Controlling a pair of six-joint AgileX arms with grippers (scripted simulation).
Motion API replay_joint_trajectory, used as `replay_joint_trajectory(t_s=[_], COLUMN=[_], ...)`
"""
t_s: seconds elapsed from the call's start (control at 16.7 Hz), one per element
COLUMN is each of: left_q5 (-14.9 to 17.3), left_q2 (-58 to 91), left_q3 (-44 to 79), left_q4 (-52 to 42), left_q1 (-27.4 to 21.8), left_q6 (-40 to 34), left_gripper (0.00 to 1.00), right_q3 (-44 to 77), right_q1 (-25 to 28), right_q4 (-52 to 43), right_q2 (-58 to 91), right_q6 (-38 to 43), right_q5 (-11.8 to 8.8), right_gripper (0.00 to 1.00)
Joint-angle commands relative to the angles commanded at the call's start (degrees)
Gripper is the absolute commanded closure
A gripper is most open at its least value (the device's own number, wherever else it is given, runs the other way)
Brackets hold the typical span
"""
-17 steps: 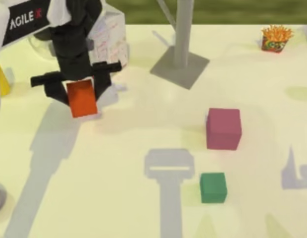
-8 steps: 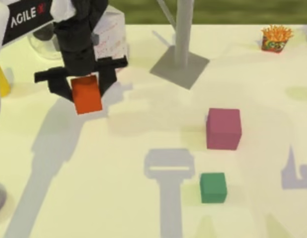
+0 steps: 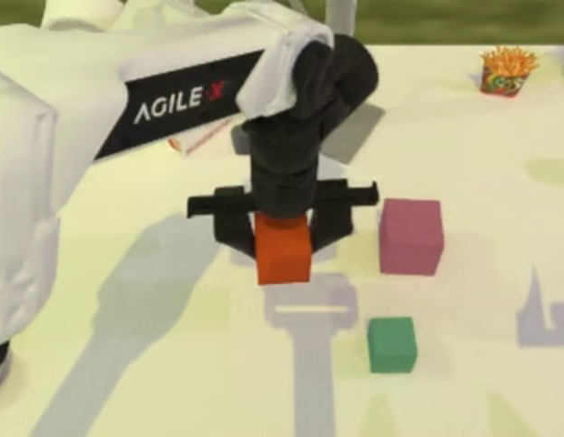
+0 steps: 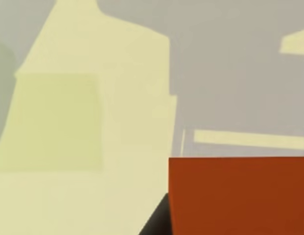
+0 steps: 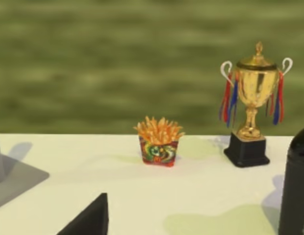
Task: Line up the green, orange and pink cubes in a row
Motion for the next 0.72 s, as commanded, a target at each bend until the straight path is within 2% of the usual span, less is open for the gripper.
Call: replay_joint_trajectory(t_s=[0.12,0.24,0.72], left_q5=[0.0,-0.1,-0.1], left_q2=[-2.0,-3.3,-2.7], left_q3=[-2.3,-3.7,-5.6], left_q4=[0.5,0.9,3.3], left_q1=[-4.9,-7.6,-8.0], left_q6=[-2.8,-4.5,-4.6], left_gripper=[1.00,1.00,1.00], right_q3=[0.0,0.0,0.0], right_q1=[0.0,0.0,0.0], right_q4=[0.0,0.0,0.0], right_q2=[0.0,0.0,0.0], right_q6=[0.0,0.0,0.0], right_q5=[0.0,0.0,0.0], right_gripper=[0.00,0.00,0.00])
